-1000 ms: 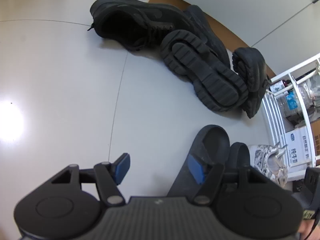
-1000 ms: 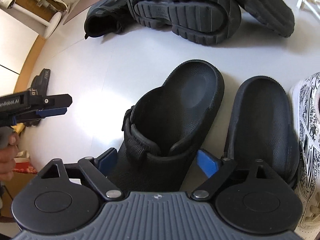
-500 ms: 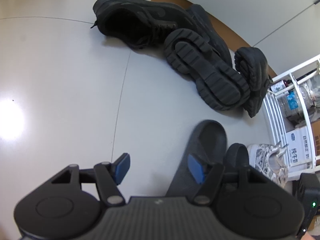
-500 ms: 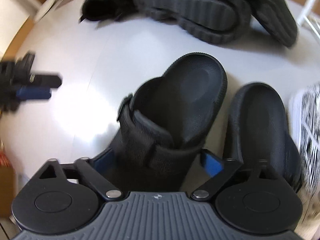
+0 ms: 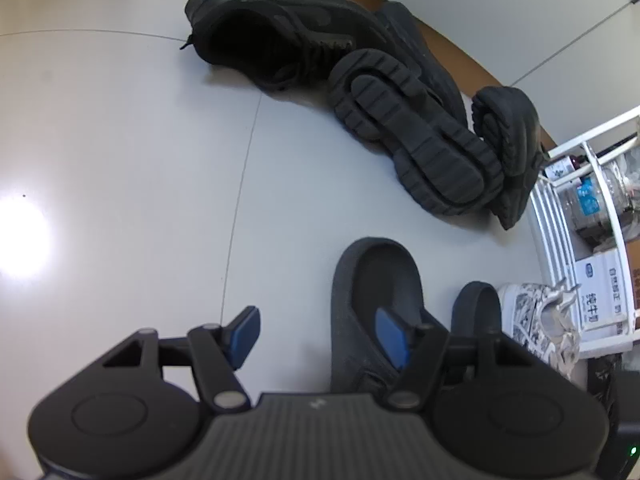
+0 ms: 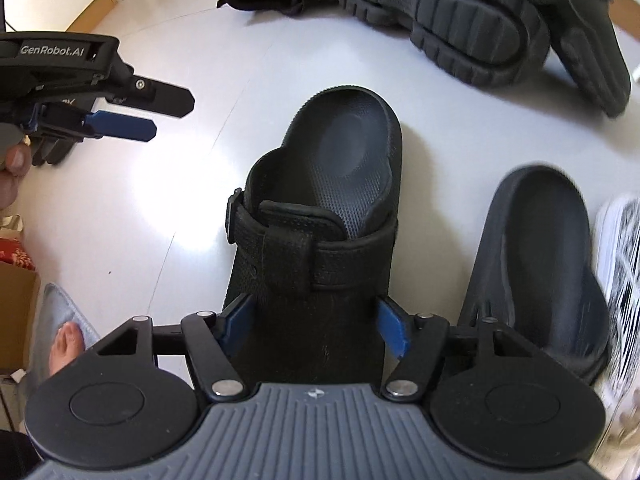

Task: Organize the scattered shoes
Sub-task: 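Turn and push the clog against the first clog with the right gripper, then open the right gripper and lift it away from the paired clogs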

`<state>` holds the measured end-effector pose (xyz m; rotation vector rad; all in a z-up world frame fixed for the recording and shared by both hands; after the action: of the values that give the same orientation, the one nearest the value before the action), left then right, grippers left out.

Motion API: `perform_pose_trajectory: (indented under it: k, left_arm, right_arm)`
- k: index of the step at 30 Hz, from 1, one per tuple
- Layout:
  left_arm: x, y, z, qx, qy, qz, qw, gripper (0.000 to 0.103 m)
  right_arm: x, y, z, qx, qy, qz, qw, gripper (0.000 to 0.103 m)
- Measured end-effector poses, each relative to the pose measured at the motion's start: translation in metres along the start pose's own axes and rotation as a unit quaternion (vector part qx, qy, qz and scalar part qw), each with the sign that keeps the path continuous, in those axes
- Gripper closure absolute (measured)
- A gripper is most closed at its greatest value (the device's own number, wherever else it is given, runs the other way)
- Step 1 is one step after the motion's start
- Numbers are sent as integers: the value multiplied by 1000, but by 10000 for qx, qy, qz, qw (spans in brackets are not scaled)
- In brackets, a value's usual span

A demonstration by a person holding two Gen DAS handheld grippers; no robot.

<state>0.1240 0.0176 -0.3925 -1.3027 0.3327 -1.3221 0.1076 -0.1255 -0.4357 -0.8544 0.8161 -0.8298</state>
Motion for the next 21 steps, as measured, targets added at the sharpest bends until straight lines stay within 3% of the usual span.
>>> perform_pose_trajectory:
  k: [8, 21]
  left_arm:
    - [-1, 0, 0, 0, -8, 12, 10000, 36]
    - [5, 3, -1, -24, 62, 2, 10000, 36]
  right_arm:
    - [12, -8, -16, -38, 615, -220, 9979, 35]
    - [31, -16, -30, 47, 920, -510, 9944, 37]
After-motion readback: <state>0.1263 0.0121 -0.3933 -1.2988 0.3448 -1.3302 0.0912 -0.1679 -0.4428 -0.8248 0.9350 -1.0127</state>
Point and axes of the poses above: each gripper's, at about its wrist camera, not at the fingertips, and y roughly the way its jaws point, x to its right, z to its top, the point moved 10 cm from there along y, roughly the way its jaws point, and after that the axes turned 10 degrees about x, right-handed, at the moved point
